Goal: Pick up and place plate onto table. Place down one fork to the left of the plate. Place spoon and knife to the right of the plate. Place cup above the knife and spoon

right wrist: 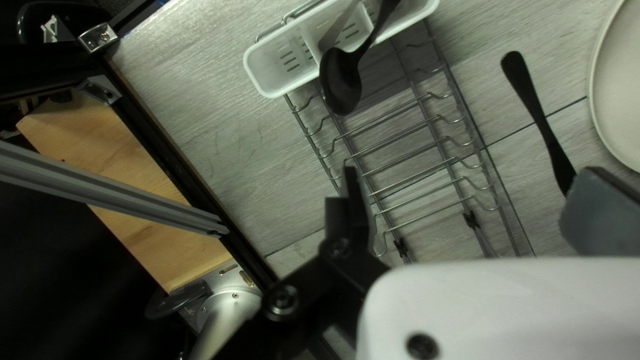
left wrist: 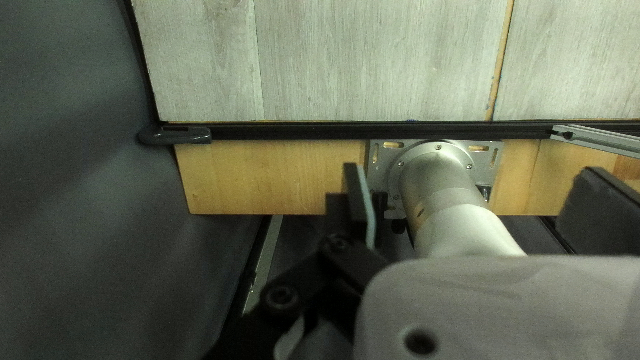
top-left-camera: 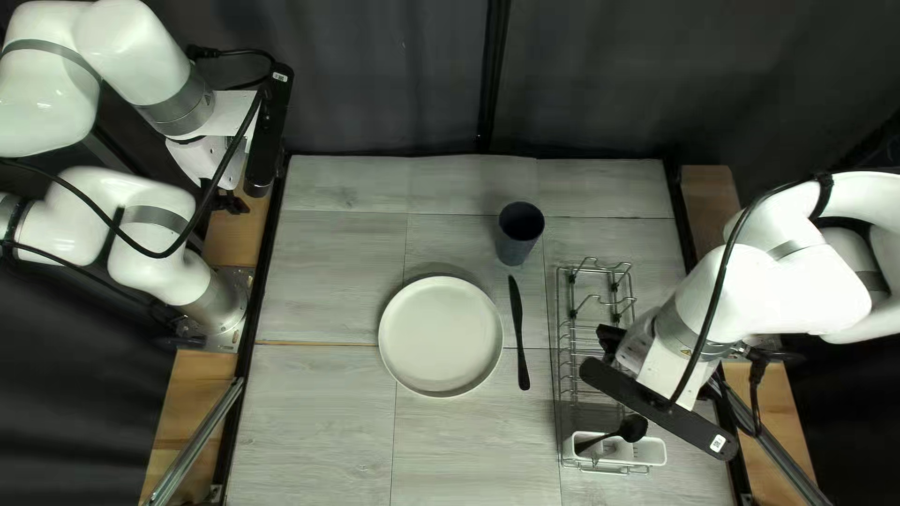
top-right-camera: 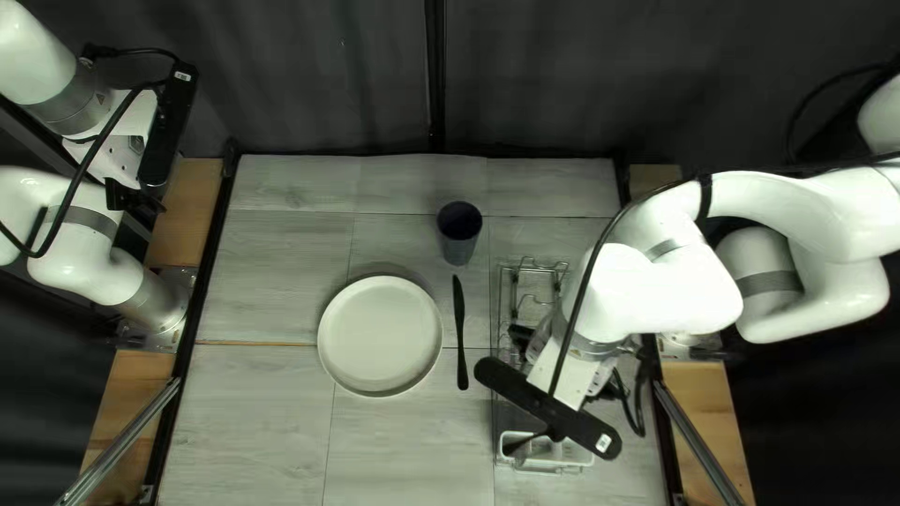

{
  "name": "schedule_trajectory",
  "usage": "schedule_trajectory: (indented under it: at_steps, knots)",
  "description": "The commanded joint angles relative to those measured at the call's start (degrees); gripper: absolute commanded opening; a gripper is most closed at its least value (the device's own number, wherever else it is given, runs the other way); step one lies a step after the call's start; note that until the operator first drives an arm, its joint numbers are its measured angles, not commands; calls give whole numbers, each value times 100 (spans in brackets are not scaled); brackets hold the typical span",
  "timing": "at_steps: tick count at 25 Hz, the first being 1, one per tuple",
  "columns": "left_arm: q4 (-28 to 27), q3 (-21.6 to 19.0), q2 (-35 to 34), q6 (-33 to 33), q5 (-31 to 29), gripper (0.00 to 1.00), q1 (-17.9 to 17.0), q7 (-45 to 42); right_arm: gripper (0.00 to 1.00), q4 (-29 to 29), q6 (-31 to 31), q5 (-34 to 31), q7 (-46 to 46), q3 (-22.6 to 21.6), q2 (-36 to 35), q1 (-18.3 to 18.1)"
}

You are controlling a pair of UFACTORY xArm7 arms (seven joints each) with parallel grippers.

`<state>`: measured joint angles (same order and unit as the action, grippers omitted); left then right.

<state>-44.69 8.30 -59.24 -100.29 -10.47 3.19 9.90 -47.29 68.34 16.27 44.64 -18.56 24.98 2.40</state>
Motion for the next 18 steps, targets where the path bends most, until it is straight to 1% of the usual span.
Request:
schedule_trajectory:
  at_steps: [1, 5, 7, 11, 12, 14, 18]
  knots:
    - [0, 0, 0, 0, 0, 100, 0, 0, 100, -207, -17, -28, -419, -249, -159, 30]
    - [0, 0, 0, 0, 0, 100, 0, 0, 100, -394, 38, -14, -1540, -789, -270, 116]
    - [0, 0, 0, 0, 0, 100, 0, 0, 100, -412, -10, -63, -1721, -965, -364, 181]
    - [0, 0, 0, 0, 0, 100, 0, 0, 100, -437, -173, -328, -1539, -1181, -818, 227]
    - [0, 0, 0, 0, 0, 100, 0, 0, 100, -414, -330, -514, -1450, -1265, -1036, 228]
    - [0, 0, 0, 0, 0, 100, 0, 0, 100, -321, -448, -690, -1358, -1295, -1201, 203]
    - [0, 0, 0, 0, 0, 100, 0, 0, 100, 189, -635, -633, -1267, -1270, -852, 282]
